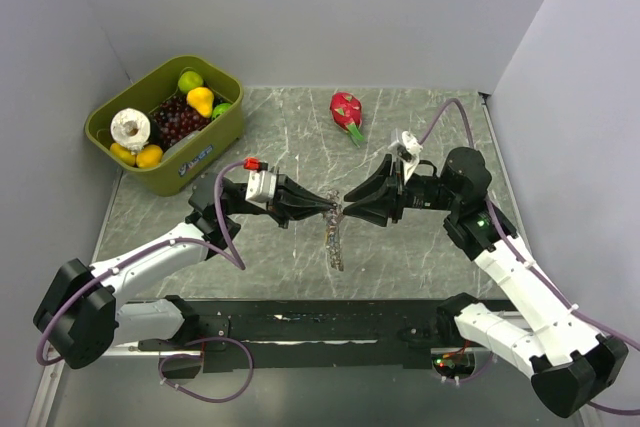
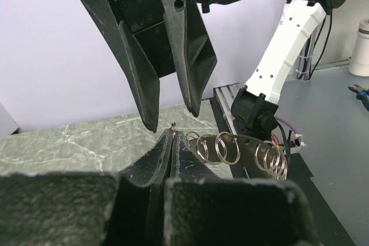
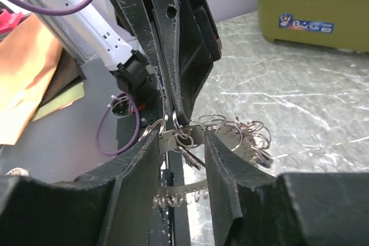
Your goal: Put the keys on the keyring
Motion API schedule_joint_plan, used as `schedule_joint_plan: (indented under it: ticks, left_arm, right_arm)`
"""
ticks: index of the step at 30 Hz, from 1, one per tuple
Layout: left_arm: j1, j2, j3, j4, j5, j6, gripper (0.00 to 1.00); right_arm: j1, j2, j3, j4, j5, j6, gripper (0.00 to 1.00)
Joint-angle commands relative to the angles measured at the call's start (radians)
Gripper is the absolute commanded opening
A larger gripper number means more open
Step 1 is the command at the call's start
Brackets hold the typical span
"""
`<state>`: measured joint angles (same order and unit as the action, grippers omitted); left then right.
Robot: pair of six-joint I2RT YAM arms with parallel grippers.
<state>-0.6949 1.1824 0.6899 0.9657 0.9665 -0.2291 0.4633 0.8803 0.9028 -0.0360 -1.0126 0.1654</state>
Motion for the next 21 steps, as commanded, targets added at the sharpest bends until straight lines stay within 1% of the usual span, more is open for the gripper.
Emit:
schedule_joint_plan:
  ticks: [1,7,8,14,21]
  left_arm:
    - [-0.003,0.0,0.033,0.12,0.021,-0.027,0.01]
    - [-0.005,0.011,0.046,0.122,0.035,-0.036,0.01]
    - [-0.005,0.013,0.046,0.122,0.04,-0.036,0.01]
    - [-0.006,0.006,0.043,0.111,0.031,-0.027,0.01]
    - [-0.006,0.013,0.049,0.119,0.037,-0.032,0.01]
  right_arm:
    - [0.014,0.005,0.005,0.061,-0.029,0.006,0.43]
    - [0.014,0.009,0.001,0.074,-0.024,0.014,0.39]
    - [0.017,0.012,0.001,0.077,-0.024,0.016,0.35]
    - [0.02,0.037,0.007,0.065,-0.04,0.01,0.29]
    - [0.02,0.046,0.005,0.064,-0.058,0.005,0.3]
